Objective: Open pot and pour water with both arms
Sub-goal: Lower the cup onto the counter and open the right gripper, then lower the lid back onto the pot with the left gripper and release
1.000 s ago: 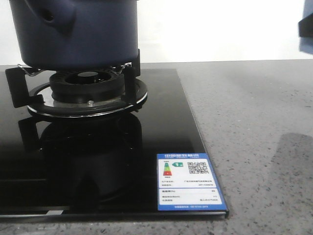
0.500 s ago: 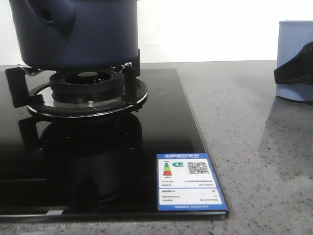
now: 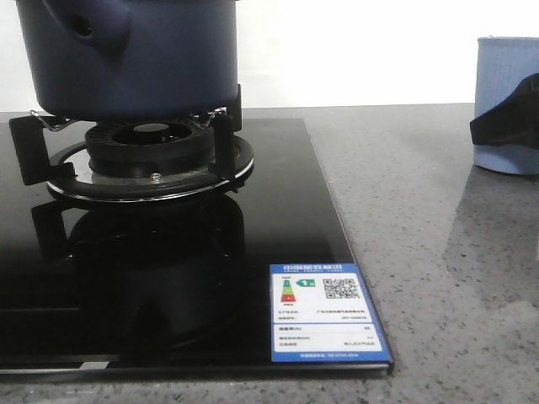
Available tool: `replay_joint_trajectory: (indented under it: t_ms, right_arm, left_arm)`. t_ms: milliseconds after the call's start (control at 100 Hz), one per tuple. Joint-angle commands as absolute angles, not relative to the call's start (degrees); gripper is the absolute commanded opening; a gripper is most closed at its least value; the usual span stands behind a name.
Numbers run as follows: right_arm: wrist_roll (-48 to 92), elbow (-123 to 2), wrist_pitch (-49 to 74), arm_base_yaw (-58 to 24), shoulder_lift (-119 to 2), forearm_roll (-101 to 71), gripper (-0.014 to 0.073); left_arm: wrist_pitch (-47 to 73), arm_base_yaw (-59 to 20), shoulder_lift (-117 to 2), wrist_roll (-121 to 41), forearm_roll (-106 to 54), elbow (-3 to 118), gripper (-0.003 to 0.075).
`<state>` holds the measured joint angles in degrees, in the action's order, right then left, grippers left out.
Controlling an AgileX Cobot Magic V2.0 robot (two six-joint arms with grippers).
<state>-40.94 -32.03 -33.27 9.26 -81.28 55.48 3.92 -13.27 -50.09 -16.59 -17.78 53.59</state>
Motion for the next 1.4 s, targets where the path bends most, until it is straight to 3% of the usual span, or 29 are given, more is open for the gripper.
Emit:
replay_joint_trajectory:
  t_ms: [0, 110, 180, 350, 680, 1150, 1390]
  right_arm:
    - [-40.36, -33.42, -36.35, 9.68, -80.03, 53.56, 0.0318]
    - [-40.36, -33.42, -36.35, 9.68, -80.03, 53.56, 0.0321]
    - [-40.36, -33.42, -36.59, 9.68, -79.93, 53.56, 0.0369]
    - [-41.9, -33.42, -38.15, 9.68, -79.57, 53.56, 0.0675]
    - [-50.38, -32.64, -34.54, 9.68, -73.78, 63.27, 0.065]
    - [-52.74, -20.02, -23.11, 9.68, -56.7, 66.65, 0.065]
    - [-60.73, -17.42, -19.82, 9.68, -47.51, 66.65, 0.065]
  left_arm:
    - [-1.97, -13.07, -49.38, -16.55, -17.8, 55.83, 0.0372]
    - [-1.97, -13.07, -49.38, -16.55, -17.8, 55.83, 0.0372]
    - [-1.97, -13.07, -49.38, -16.55, -17.8, 55.83, 0.0372]
    - [-1.97, -13.07, -49.38, -16.55, -17.8, 55.83, 0.0372]
    - [-1.97, -13.07, -49.38, -16.55, -17.8, 55.83, 0.0372]
    - [-2.36, -13.18, -49.38, -16.55, -19.6, 55.83, 0.0372]
    - [-2.39, -19.69, -51.37, -16.55, -19.81, 55.83, 0.0372]
